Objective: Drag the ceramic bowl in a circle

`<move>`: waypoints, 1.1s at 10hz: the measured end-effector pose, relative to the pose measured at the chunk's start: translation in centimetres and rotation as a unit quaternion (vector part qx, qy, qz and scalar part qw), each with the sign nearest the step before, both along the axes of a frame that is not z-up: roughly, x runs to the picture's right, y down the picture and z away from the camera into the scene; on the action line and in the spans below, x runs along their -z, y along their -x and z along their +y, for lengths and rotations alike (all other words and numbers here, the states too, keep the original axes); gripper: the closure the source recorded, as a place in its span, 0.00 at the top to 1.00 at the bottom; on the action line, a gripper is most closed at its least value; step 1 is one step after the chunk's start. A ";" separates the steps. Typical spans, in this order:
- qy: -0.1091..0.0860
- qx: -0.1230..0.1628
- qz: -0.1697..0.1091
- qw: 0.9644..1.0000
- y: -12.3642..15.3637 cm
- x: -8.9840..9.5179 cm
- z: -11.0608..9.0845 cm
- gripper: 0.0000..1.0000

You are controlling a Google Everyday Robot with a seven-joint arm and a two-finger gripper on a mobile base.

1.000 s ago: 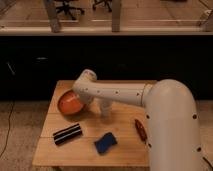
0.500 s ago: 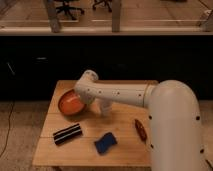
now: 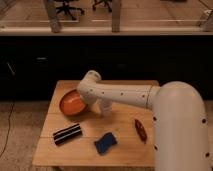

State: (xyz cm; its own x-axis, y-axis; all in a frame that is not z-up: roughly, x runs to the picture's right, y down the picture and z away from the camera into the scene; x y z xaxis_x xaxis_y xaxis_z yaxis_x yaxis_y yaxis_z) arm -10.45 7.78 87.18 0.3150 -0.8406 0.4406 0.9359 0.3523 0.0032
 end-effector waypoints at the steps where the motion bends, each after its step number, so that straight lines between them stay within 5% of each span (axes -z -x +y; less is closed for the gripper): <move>1: -0.001 0.001 -0.002 1.000 -0.2 0.1 0.0 0.00; 11: -0.011 0.006 -0.025 1.000 -2.1 0.2 -0.4 0.00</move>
